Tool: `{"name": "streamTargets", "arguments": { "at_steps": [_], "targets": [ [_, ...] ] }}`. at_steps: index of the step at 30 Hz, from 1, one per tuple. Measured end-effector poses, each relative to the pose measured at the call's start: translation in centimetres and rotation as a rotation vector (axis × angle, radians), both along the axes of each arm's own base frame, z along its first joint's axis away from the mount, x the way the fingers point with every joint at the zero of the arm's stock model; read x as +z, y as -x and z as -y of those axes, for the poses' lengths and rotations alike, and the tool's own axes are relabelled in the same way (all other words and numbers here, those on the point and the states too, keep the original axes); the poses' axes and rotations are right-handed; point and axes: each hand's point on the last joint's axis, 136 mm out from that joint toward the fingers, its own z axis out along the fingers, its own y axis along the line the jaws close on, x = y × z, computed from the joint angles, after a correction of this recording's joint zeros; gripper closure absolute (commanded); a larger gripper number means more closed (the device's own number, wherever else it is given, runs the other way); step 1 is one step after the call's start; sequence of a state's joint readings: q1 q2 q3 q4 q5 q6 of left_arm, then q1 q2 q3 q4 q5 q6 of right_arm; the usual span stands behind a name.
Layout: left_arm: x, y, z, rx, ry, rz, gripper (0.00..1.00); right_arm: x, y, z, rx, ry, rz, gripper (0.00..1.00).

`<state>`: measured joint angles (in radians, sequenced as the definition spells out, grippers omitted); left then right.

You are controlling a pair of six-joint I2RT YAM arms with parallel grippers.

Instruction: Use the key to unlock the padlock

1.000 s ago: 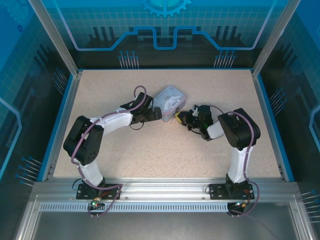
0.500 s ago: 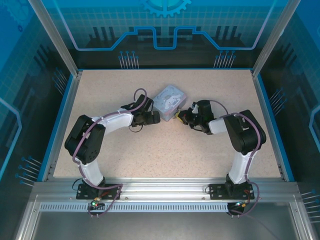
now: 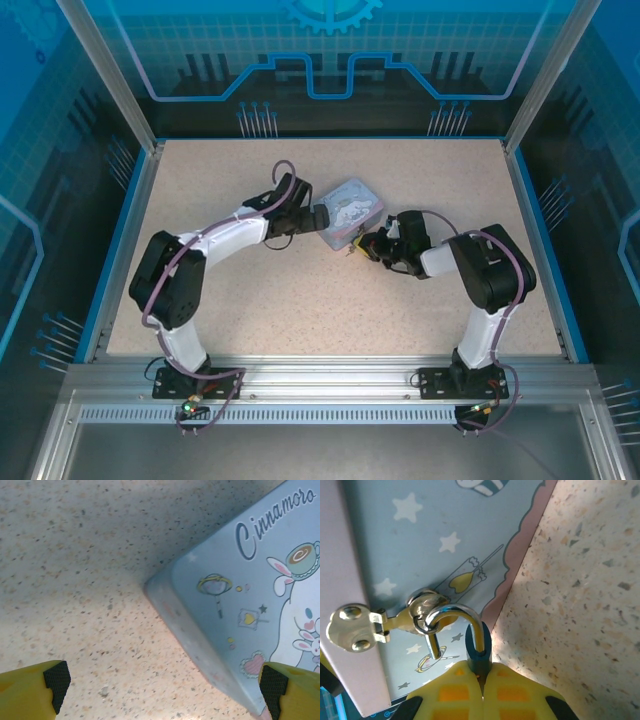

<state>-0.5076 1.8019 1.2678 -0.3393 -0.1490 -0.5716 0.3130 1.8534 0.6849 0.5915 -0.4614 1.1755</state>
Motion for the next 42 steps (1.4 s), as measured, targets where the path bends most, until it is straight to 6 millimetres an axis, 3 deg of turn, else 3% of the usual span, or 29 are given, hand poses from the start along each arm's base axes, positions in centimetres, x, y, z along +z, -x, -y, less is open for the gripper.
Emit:
{"name": "streamTargets", "arguments": {
  "at_steps": [5, 19, 25, 35, 42],
  "targets": [
    [-1.8, -0.1, 0.8, -0.027, -0.074, -0.019, 0.01, 0.0, 0.0, 0.0, 0.003, 0.003, 0.004, 1.0],
    [-1.2, -1.0, 0.9, -0.063, -0.197, 0.033, 0.01, 2.0, 0.3, 1.7, -0.003, 0.034, 0.028, 1.0],
    [-1.3, -1.1, 1.1, -0.067, -0.199, 0.04, 0.01, 1.7, 0.4, 1.8, -0.001, 0.038, 0.023, 1.0],
    [-1.3, -1.4, 1.3, -0.066, -0.194, 0.051, 0.01, 1.1, -0.6, 2.0, -0.075, -0.018, 0.061, 1.0],
    [-1.3, -1.5, 1.4, -0.065, -0.19, 0.058, 0.01, 2.0, -1.9, 2.2, -0.144, -0.106, 0.108, 1.0]
  ]
}}
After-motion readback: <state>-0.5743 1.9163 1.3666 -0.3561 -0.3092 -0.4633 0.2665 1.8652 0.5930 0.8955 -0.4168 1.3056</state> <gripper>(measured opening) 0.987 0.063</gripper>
